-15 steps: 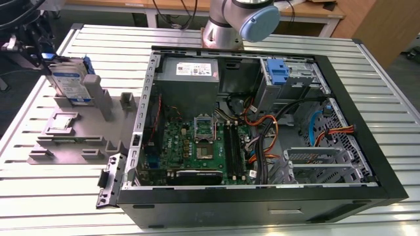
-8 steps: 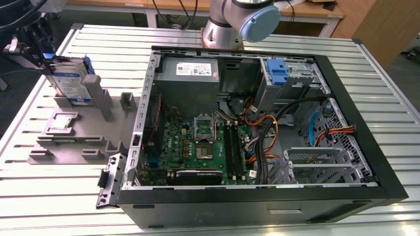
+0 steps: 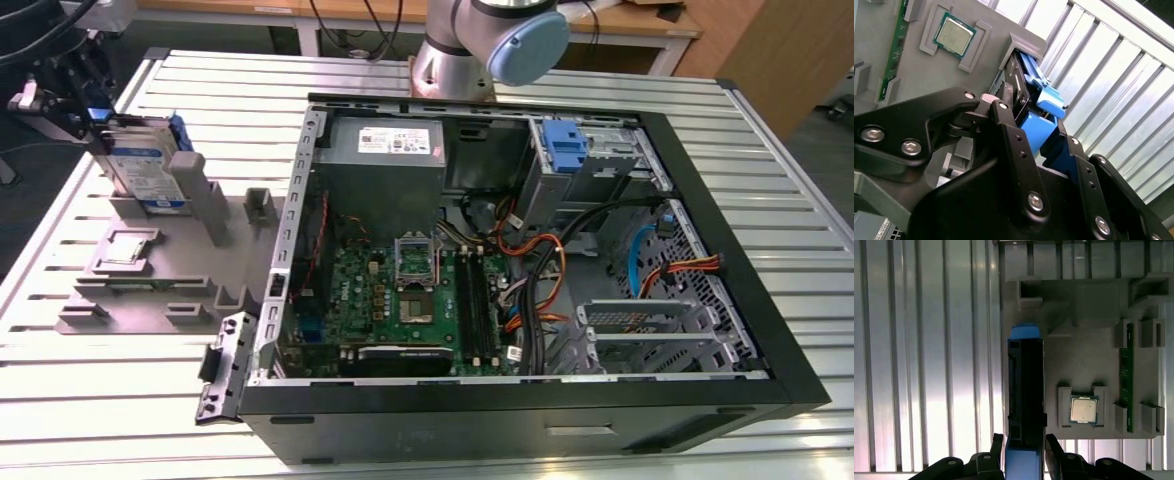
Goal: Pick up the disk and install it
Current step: 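Pick up the disk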
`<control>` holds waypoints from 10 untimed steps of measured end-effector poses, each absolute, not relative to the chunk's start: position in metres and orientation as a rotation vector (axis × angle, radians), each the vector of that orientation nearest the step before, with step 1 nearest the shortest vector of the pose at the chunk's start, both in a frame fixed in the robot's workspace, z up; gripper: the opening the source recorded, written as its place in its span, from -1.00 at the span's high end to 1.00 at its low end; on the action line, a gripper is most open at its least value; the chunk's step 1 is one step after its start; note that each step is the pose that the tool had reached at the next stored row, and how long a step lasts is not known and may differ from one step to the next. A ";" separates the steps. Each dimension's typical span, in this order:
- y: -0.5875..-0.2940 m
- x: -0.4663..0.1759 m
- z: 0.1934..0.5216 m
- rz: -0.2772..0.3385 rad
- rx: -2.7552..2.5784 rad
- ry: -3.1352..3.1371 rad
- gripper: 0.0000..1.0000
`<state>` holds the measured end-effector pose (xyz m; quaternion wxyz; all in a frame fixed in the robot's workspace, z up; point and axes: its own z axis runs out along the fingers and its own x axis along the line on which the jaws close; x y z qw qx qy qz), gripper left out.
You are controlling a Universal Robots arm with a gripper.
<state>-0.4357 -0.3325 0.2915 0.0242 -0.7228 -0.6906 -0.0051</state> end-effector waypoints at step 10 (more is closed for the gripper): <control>-0.332 -0.438 0.288 -0.026 -2.242 -2.140 0.08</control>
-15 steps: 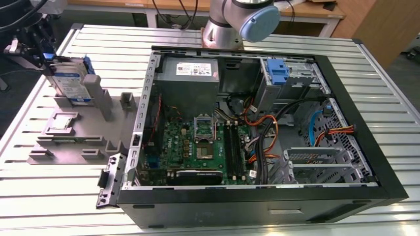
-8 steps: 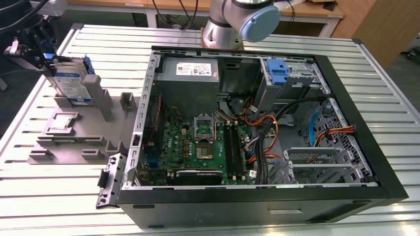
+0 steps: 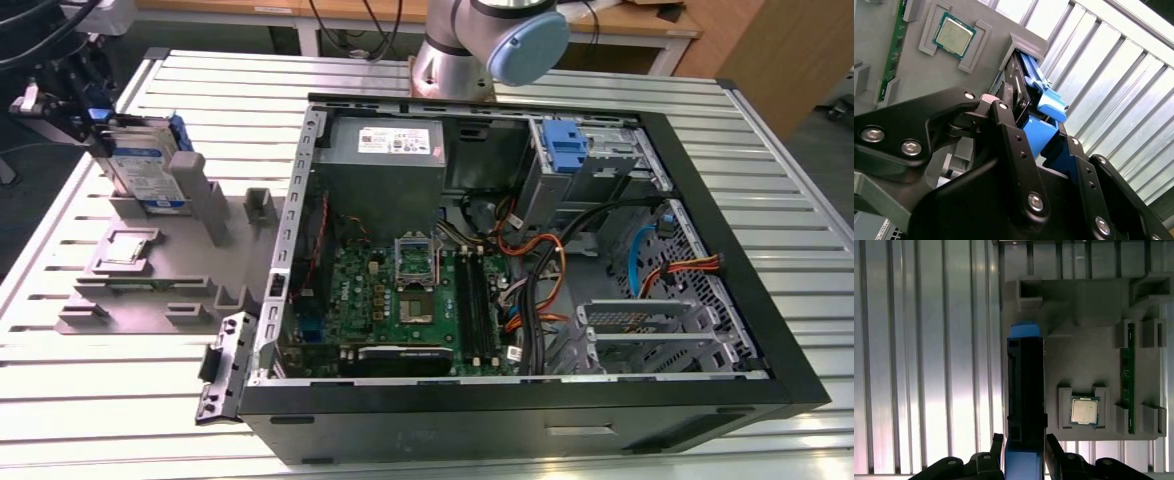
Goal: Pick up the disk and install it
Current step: 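Pick up the disk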
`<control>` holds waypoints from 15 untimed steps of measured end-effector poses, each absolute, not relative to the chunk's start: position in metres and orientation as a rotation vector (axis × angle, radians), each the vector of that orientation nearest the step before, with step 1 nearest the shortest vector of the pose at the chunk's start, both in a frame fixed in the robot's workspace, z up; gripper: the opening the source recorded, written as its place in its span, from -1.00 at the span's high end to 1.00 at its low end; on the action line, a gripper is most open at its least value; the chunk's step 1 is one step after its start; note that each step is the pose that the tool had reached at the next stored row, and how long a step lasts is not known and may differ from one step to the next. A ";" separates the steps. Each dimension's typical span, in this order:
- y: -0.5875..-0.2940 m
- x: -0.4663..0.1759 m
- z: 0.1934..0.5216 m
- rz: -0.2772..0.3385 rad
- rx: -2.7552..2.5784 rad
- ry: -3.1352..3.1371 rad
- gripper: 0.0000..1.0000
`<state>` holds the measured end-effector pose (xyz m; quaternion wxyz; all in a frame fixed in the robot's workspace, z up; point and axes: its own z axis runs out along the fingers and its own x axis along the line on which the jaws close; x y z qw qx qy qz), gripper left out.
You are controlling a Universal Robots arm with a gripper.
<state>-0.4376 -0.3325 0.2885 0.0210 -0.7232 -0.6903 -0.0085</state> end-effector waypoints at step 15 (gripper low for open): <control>-0.333 -0.438 0.288 -0.028 -2.244 -2.142 0.11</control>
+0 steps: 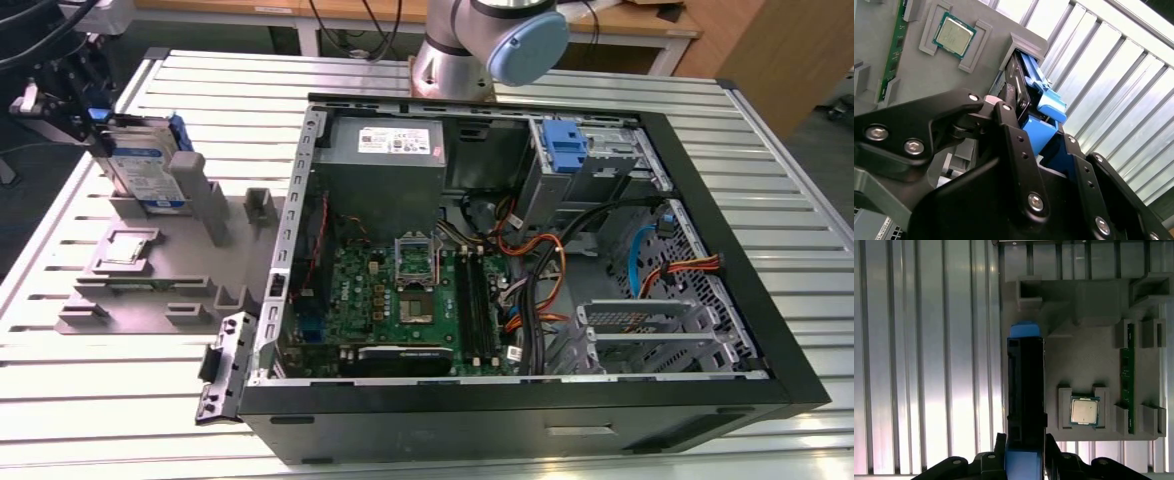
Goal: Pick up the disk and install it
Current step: 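Pick up the disk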
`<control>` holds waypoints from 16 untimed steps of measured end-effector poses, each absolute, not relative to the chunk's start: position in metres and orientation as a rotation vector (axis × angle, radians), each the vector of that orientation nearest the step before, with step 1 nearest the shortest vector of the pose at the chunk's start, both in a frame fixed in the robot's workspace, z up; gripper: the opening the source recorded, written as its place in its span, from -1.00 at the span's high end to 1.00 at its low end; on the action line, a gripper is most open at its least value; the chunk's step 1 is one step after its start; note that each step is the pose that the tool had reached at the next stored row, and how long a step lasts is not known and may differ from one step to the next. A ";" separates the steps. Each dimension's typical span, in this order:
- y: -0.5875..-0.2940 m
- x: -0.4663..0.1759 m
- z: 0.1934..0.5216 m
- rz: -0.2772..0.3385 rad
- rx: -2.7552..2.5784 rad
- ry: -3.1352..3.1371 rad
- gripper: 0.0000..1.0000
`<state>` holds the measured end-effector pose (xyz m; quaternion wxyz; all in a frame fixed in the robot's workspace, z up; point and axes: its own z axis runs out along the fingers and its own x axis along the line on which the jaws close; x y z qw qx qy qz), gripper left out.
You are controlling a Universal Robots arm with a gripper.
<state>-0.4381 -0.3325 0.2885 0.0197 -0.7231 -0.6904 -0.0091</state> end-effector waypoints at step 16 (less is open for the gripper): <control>-0.332 -0.438 0.289 -0.026 -2.245 -2.143 0.26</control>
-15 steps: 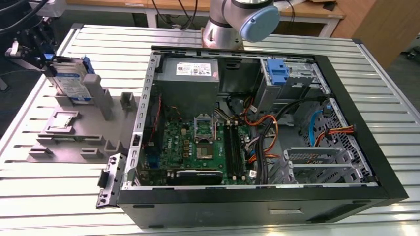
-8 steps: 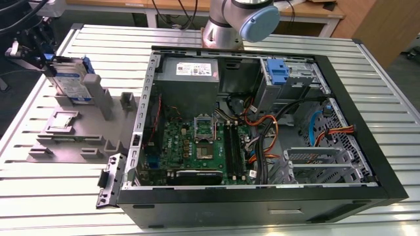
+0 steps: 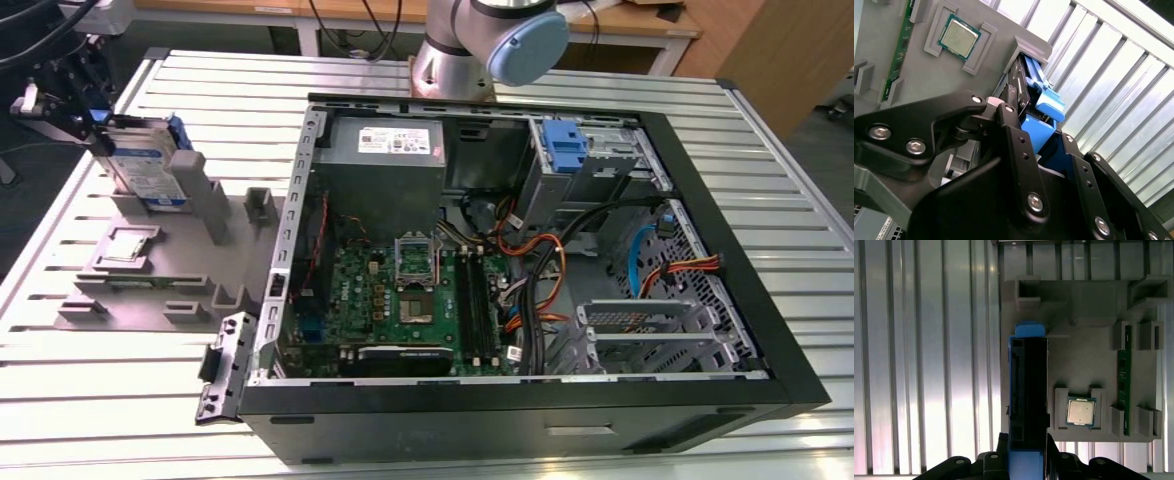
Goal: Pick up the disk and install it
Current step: 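Pick up the disk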
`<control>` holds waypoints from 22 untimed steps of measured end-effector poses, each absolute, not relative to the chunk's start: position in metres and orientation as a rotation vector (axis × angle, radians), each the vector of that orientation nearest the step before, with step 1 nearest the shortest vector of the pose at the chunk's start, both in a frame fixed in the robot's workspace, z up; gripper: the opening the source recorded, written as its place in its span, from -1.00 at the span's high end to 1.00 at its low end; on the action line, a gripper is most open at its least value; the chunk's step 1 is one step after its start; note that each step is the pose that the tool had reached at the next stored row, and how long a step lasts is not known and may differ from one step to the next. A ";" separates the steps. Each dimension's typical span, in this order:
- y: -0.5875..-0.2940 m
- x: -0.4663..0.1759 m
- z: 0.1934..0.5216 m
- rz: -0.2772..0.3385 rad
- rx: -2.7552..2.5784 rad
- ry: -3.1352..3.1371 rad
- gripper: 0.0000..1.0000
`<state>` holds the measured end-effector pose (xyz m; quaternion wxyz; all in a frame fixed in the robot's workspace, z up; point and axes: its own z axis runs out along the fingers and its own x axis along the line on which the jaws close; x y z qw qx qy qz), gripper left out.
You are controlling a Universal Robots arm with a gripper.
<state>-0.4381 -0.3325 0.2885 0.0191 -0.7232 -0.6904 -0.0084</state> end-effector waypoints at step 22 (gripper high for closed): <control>-0.332 -0.438 0.289 -0.025 -2.233 -2.156 0.26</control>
